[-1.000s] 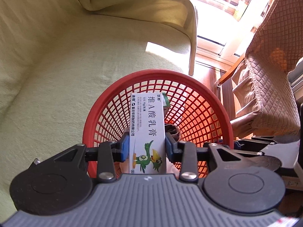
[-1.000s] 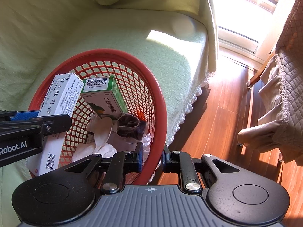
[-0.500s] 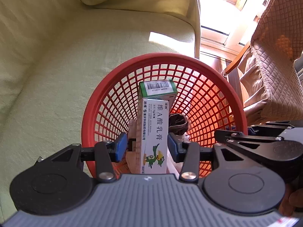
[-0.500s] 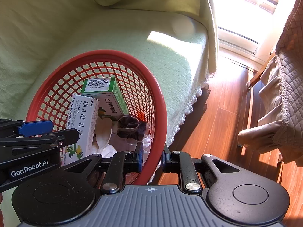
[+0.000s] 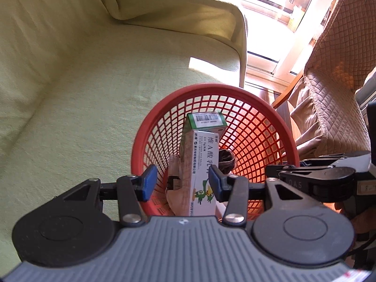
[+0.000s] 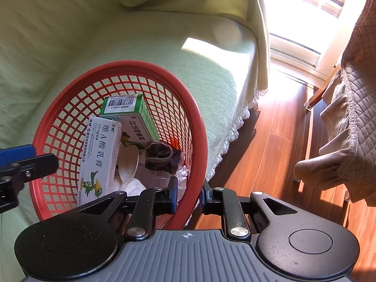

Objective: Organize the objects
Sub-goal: 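Lower the white medicine box into the red basket and open the left tool, then move the left tool to the black lighter on the sofa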

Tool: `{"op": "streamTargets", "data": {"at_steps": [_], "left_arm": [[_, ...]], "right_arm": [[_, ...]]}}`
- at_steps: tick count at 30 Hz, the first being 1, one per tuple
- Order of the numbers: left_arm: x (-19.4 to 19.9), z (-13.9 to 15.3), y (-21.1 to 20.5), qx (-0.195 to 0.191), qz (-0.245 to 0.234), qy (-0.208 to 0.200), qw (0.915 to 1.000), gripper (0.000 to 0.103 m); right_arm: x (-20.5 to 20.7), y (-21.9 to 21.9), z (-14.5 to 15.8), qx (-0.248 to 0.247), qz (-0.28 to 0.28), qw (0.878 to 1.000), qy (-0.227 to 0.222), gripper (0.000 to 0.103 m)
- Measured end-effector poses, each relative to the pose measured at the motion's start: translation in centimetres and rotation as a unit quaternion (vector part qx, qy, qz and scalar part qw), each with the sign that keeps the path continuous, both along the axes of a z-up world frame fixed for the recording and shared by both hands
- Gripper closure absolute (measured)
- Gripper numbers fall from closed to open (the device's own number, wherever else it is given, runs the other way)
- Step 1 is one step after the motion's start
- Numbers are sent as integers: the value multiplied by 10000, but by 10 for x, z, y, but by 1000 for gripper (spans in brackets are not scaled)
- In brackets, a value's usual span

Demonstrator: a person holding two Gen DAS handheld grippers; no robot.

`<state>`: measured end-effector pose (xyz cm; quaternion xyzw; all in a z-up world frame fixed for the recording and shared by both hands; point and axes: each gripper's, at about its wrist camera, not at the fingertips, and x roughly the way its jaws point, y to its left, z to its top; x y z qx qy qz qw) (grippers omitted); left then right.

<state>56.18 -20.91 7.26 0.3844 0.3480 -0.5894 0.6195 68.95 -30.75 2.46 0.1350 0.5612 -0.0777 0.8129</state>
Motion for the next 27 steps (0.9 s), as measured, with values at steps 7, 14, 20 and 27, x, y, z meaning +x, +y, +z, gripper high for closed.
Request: {"op": "streamTargets", "data": {"at_steps": [7, 14, 20, 27], "left_arm": [[39, 19, 25, -194, 287, -150, 9993, 59], [77, 24, 52, -211, 543, -422, 9974, 57], [112, 10, 76, -45, 751, -635, 9951, 57], [155, -23, 96, 149, 978, -933, 9907, 57]], "right_arm": [[0, 1, 0, -19, 3, 10000, 10, 88], [0, 3, 2, -60, 19, 10000, 27, 88], [1, 3, 2, -102, 16, 9999, 53, 88], [1, 4, 0, -132, 2, 9999, 104, 88]]}}
